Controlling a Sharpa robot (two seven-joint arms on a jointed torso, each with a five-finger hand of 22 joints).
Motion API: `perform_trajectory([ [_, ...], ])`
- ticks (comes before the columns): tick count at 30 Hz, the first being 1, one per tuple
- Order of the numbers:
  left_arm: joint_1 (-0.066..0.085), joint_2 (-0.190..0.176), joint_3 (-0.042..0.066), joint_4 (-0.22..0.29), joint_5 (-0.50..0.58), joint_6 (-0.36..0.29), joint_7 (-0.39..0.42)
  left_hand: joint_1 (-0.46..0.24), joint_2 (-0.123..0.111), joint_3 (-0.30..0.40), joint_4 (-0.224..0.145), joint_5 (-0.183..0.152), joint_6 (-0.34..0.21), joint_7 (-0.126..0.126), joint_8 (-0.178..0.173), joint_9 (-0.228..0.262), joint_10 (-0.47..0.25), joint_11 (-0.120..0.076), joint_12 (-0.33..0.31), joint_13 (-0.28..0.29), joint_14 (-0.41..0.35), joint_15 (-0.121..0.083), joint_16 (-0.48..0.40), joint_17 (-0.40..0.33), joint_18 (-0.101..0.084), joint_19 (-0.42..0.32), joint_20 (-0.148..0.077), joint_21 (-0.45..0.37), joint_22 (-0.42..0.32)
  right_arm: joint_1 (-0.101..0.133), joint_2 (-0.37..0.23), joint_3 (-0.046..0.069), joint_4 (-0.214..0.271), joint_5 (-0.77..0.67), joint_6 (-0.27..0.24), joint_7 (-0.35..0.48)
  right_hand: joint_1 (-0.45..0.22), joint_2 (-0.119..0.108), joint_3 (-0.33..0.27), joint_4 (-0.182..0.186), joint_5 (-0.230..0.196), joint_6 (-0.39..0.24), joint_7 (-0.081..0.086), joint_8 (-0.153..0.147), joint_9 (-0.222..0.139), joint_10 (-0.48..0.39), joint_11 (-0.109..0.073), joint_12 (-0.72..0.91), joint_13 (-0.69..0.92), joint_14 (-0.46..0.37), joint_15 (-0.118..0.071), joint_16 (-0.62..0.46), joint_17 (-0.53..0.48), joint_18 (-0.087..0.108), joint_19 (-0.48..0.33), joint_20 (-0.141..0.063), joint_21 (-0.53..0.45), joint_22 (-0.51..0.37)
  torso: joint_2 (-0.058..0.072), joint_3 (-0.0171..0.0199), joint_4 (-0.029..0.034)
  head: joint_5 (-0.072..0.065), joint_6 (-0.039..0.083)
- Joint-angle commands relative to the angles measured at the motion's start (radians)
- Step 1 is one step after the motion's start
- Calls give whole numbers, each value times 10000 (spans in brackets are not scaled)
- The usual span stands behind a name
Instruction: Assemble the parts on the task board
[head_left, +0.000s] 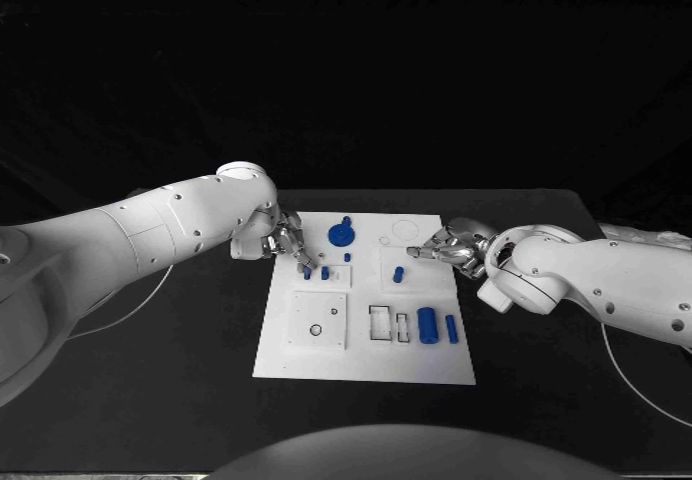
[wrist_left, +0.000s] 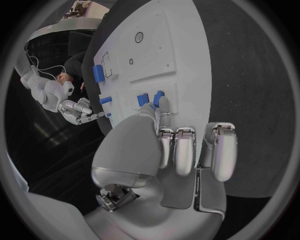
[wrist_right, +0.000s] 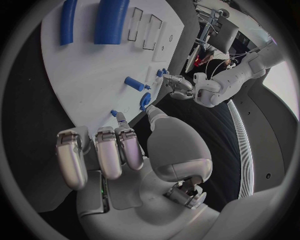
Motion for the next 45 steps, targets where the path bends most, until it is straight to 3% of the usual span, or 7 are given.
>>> perform_trajectory([
  [1,-21,8,-6,43,28,200,46,287,18,174,-11,202,-98,-11,-46,26,1027,-52,-56,2586,1061,70,26,2633,-75,1053,63,24,2634,-6,10,-1,5,-87,131,75,35,98,-54,-20,51,-59,159,61,16,1074,63,67,2632,1061,53,63,2633,-142,1029,58,46,2633,-3,1,2,-2,0],
  [11,-21,-227,-6,339,227,5,252,472,-211,492,32,802,-114,31,-13,82,1027,-11,-56,2586,1061,89,26,2633,-75,1053,86,24,2634,-6,4,-1,-15,-87,136,79,35,98,-54,-20,51,-59,159,61,16,1074,63,67,2632,1061,53,63,2633,-142,1029,58,46,2633,-4,-1,10,-10,3],
  [15,-18,-410,-6,574,346,-101,325,537,-429,759,32,1635,-137,62,12,126,1027,20,-56,2586,1061,99,26,2633,-75,1053,94,24,2634,-6,-2,-1,-23,-87,133,78,35,98,-54,-20,51,-59,159,61,16,1074,63,67,2632,1061,53,63,2633,-142,1029,58,46,2633,-5,2,15,-8,-1],
  [18,-17,-558,-6,758,420,-192,356,527,-533,876,31,1894,-137,73,32,152,1027,30,-56,2586,1061,101,26,2633,-75,1053,98,24,2634,-6,-6,-1,-26,-87,134,79,35,98,-54,-20,51,-59,159,61,16,1074,63,67,2632,1061,53,63,2633,-142,1029,58,46,2633,-3,5,14,-12,-6],
  [27,-12,-955,-7,1303,507,-783,410,472,-578,911,50,1971,-130,81,45,165,1027,37,-56,2586,1061,102,26,2633,-75,1053,100,24,2634,-6,-12,-1,-40,-87,133,82,35,98,-54,-20,51,-59,159,61,16,1074,63,67,2632,1061,53,63,2633,-142,1029,58,46,2633,-1,-1,9,0,-3],
  [45,0,-1855,-10,2757,515,-3131,522,544,-637,1035,3,2035,-106,63,83,197,1027,22,-56,2586,1061,102,26,2633,-75,1053,101,24,2634,-7,-32,-2,-58,-87,131,86,45,113,-75,-24,56,-56,169,82,31,1074,71,67,2632,1061,61,63,2633,-142,1029,67,46,2633,-2,2,4,7,-27],
])
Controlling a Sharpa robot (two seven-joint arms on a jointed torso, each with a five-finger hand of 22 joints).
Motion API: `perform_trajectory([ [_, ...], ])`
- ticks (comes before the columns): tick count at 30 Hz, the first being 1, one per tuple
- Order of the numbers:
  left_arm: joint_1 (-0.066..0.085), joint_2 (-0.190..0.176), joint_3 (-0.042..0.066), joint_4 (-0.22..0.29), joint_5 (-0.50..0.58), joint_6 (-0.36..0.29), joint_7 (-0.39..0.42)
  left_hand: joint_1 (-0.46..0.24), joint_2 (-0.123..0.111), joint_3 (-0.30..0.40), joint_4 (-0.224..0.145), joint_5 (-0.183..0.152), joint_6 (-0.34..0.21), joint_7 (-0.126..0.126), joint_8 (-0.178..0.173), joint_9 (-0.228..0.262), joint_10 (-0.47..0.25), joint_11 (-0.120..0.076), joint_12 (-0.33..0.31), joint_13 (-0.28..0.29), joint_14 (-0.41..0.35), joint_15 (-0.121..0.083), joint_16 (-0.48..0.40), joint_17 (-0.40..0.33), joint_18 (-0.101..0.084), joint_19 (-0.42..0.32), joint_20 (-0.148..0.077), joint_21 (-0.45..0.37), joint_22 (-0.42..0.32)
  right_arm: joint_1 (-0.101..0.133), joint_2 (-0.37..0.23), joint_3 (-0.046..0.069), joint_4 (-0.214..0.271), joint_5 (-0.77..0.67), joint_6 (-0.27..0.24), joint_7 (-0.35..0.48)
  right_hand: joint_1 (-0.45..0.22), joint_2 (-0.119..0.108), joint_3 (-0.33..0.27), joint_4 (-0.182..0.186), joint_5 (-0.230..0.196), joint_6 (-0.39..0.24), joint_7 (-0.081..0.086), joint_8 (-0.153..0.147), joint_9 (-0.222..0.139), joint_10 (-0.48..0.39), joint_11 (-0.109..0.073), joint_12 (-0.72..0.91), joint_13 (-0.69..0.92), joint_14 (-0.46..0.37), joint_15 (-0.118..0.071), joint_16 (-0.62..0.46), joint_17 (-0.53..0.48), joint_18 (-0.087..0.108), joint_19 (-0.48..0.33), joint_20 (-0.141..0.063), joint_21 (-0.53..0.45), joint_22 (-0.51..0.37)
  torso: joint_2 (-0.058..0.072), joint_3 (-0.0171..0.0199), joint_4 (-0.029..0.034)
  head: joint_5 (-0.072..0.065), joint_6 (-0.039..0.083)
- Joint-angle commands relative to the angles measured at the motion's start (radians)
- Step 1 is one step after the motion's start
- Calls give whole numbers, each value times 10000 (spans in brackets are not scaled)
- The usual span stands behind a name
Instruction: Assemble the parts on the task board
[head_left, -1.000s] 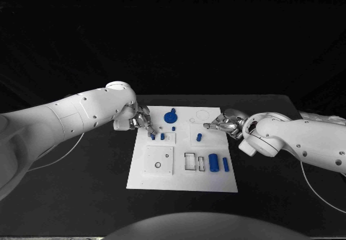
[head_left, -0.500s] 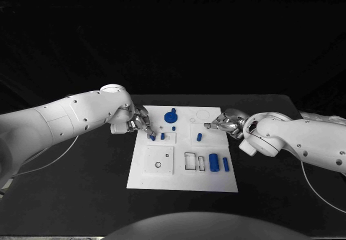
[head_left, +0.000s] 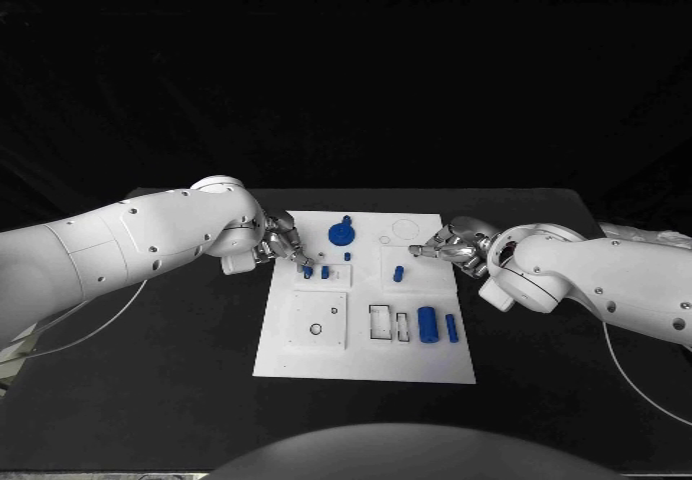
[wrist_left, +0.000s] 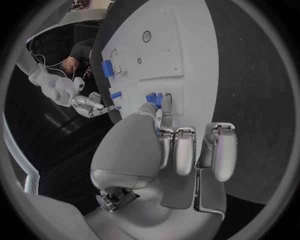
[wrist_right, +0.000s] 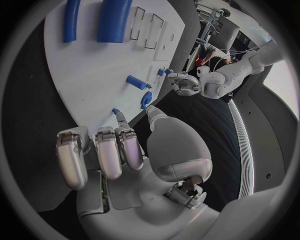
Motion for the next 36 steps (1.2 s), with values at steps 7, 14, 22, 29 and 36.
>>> perform_trajectory([
  [7,25,-385,1,611,14,-1304,49,105,-157,366,-290,48,56,-44,63,30,1038,-30,-54,2629,1025,66,26,2634,-74,1016,65,24,2634,-7,-7,-1,0,-87,133,72,6,75,-47,4,56,-56,169,40,10,1074,71,67,2635,1061,61,63,2635,-142,1029,67,46,2627,5,-9,4,-5,-17],
  [14,50,-729,0,1121,-232,-1730,-176,22,-264,351,-244,38,59,-35,79,47,1038,-21,-54,2629,1025,64,26,2634,-74,1016,66,24,2634,-7,-15,-1,9,-87,126,72,6,75,-47,4,56,-56,169,40,10,1074,71,67,2635,1061,61,63,2635,-142,1029,67,46,2627,9,-3,5,7,-50],
  [22,63,-1102,-4,1849,-854,-2392,-689,-59,-320,329,-231,29,67,-42,90,55,1038,-24,-54,2629,1025,63,26,2634,-74,1016,66,24,2634,-7,-21,-1,19,-87,118,79,6,75,-47,4,56,-56,169,40,10,1074,71,67,2635,1061,61,63,2635,-142,1029,67,46,2627,6,-3,-5,21,-72],
  [29,52,-1247,-13,2308,-1166,-2924,-1104,-123,-367,307,-229,24,75,-53,98,61,1038,-32,-54,2629,1025,61,26,2634,-74,1016,65,24,2634,-7,-37,-1,32,-87,112,85,6,75,-47,4,56,-56,169,40,10,1074,71,67,2635,1061,61,63,2635,-142,1029,67,46,2627,14,-11,3,16,-86],
  [36,37,-1318,-18,2689,-1471,-3371,-1414,-144,-374,303,-227,23,75,-55,98,61,1038,-35,-54,2629,1025,60,26,2634,-74,1016,64,24,2634,-7,-48,-1,38,-87,117,92,6,75,-47,4,56,-56,169,40,10,1074,71,67,2635,1061,61,63,2635,-142,1029,67,46,2627,12,-14,3,19,-92],
])
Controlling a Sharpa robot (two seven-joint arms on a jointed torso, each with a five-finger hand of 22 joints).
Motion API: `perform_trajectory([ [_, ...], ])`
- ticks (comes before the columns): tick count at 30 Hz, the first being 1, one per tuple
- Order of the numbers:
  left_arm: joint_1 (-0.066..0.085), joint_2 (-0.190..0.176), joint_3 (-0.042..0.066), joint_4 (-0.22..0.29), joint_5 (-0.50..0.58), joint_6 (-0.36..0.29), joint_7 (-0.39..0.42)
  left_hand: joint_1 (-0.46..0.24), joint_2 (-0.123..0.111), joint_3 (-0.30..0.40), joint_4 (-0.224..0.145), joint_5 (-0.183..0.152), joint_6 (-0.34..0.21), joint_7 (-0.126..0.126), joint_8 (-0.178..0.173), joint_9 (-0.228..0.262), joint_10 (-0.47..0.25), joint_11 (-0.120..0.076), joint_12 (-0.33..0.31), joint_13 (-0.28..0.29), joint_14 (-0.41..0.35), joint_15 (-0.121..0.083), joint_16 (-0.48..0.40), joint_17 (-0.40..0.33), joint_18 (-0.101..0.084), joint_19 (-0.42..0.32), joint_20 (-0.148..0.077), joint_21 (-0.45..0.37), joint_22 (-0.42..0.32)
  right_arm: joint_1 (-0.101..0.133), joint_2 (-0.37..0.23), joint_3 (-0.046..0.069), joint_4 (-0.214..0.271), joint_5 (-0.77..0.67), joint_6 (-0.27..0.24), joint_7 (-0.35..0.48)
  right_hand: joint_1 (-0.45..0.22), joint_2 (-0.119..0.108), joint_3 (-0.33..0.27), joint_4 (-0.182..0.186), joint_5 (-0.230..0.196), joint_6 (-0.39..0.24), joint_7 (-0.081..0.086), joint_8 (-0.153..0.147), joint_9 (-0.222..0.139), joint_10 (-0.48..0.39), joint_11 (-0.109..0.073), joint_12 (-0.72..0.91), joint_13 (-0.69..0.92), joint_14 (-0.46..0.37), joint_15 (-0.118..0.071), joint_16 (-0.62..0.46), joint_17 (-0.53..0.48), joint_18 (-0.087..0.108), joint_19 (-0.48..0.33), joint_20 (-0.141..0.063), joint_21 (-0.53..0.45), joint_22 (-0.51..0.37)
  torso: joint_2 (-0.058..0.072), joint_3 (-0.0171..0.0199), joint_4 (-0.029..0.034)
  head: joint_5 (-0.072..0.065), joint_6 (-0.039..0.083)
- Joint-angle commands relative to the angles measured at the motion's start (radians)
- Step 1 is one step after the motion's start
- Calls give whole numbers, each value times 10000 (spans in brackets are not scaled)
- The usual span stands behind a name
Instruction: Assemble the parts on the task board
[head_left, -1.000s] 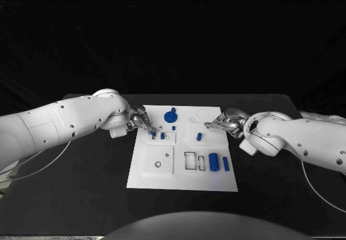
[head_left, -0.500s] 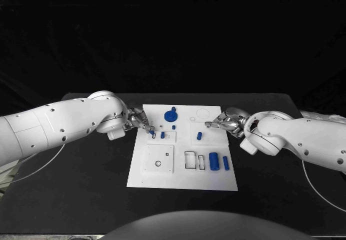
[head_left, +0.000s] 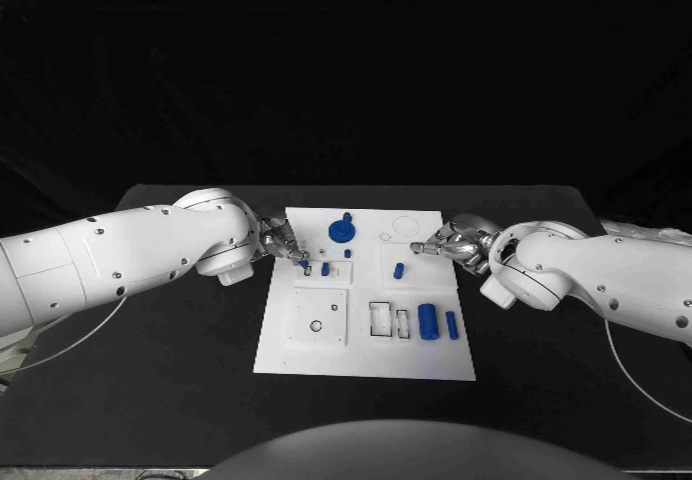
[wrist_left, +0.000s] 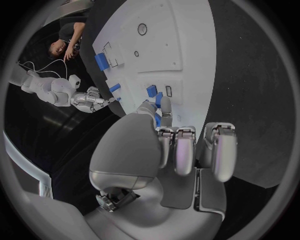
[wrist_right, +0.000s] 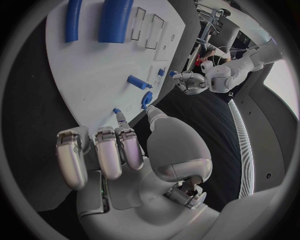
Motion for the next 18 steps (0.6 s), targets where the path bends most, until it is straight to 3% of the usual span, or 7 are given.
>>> perform_trajectory([
  [1,2,-12,1,170,-510,-654,-438,-40,-34,218,-197,25,-16,-64,47,10,1037,-69,-54,2631,1025,59,26,2628,-75,1016,65,24,2634,-6,-2,-1,16,-87,122,91,6,75,-48,4,56,-56,169,43,13,1074,71,67,2627,1061,61,63,2629,-142,1029,67,46,2632,-9,-2,9,8,-12],
  [18,-72,72,-5,222,-729,-772,-560,-55,-24,226,-198,29,-15,-69,48,10,1037,-74,-54,2631,1025,58,26,2628,-75,1016,64,24,2634,-6,1,-1,27,-87,122,108,6,75,-48,4,56,-56,169,43,13,1074,71,67,2627,1061,61,63,2629,-142,1029,67,46,2632,-4,3,-5,44,-33],
])
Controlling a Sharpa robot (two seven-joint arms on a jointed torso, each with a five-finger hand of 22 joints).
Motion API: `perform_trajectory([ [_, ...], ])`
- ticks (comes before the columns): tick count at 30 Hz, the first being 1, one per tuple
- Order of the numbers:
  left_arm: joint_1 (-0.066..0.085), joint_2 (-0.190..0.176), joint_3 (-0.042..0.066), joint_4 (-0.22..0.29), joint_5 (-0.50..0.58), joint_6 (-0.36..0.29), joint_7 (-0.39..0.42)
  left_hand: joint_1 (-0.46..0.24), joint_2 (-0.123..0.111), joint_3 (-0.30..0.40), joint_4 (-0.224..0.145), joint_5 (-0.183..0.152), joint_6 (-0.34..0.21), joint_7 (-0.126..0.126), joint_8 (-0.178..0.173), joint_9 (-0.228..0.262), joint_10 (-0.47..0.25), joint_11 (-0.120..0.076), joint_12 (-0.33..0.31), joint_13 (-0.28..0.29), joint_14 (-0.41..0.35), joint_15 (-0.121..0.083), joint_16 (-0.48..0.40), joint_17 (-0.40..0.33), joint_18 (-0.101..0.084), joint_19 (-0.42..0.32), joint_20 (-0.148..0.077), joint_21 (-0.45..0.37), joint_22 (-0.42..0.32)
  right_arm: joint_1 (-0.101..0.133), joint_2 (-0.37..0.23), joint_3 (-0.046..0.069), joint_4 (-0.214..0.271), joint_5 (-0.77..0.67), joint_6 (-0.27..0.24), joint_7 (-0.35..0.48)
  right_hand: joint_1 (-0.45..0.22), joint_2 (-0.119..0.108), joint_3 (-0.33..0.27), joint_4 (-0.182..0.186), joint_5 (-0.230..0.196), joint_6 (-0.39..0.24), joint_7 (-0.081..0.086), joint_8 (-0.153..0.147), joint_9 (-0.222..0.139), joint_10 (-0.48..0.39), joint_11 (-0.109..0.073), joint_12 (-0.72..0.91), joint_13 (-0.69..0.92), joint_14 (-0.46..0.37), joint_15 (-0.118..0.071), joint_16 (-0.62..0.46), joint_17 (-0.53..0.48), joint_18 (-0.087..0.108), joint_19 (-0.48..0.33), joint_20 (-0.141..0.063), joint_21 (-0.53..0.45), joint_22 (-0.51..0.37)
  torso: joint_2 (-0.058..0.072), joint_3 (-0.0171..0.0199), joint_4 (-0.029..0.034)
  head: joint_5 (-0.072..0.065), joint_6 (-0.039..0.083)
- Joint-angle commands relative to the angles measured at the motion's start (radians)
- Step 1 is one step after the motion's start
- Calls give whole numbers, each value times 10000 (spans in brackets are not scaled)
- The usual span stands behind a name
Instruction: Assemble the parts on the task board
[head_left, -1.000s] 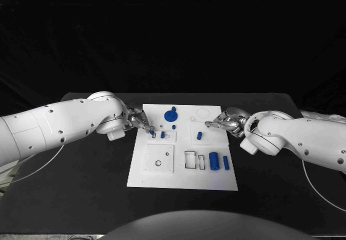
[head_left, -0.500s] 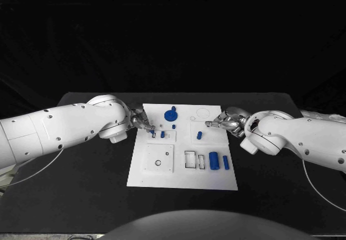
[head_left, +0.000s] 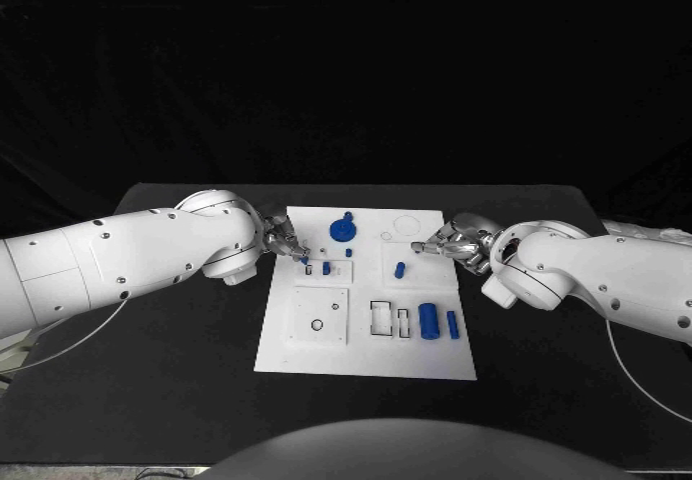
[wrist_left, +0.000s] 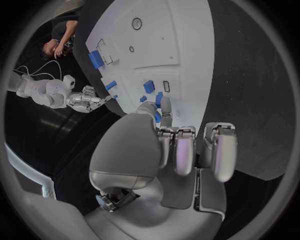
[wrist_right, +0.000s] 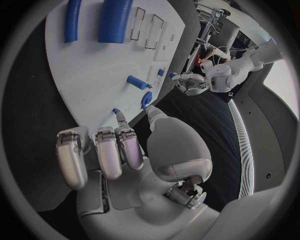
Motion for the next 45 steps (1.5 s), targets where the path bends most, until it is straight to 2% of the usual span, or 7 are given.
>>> perform_trajectory([
  [1,-26,47,2,12,-203,-126,-93,-42,-6,205,-172,59,-15,-81,49,11,1038,-77,-54,2631,1025,58,26,2630,-74,1016,63,24,2634,-6,2,-1,15,-87,121,99,6,75,-48,3,56,-56,169,44,15,1074,71,67,2629,1061,61,63,2631,-142,1029,67,46,2633,1,-1,-5,2,-8],
  [11,-70,131,1,-5,-221,-27,-64,-43,12,222,-177,64,-16,-85,50,11,1038,-82,-54,2631,1025,56,26,2630,-74,1016,63,24,2634,-9,29,-1,-6,-87,120,117,9,81,-57,3,58,-49,177,55,22,1074,77,67,2629,1061,65,63,2631,-142,1029,71,46,2633,-6,6,-5,12,-42],
  [24,-140,232,0,-112,-206,129,-58,-36,38,253,-186,58,-22,-90,49,12,1038,-88,-54,2631,1025,55,26,2630,-74,1016,62,24,2634,-12,43,-1,-5,-87,112,122,9,81,-57,3,58,-49,177,55,22,1074,77,67,2629,1061,65,63,2631,-142,1029,71,46,2633,0,-9,4,4,-88],
  [28,-147,265,0,-153,-205,178,-58,-36,39,254,-187,57,-22,-90,49,13,1038,-88,-54,2631,1025,55,26,2630,-74,1016,62,24,2634,-13,49,-1,-6,-87,117,119,9,81,-57,3,58,-49,177,55,22,1074,77,67,2629,1061,65,63,2631,-142,1029,71,46,2633,0,-4,3,21,-78],
  [36,-160,319,0,-212,-208,229,-39,-30,48,271,-192,38,-27,-91,48,14,1038,-91,-54,2631,1025,54,26,2630,-74,1016,61,24,2634,-13,60,-1,1,-87,121,121,9,81,-57,3,58,-49,177,55,22,1074,77,67,2629,1061,65,63,2631,-142,1029,71,46,2633,1,-2,8,114,-120],
  [45,-169,365,-1,-270,-212,277,-21,-24,55,284,-196,24,-33,-92,47,14,1038,-93,-54,2631,1025,53,26,2630,-74,1016,60,24,2634,-13,59,-1,3,-87,118,124,9,81,-57,3,58,-49,177,55,22,1074,77,67,2629,1061,65,63,2631,-142,1029,71,46,2633,-3,-1,-3,306,-165],
])
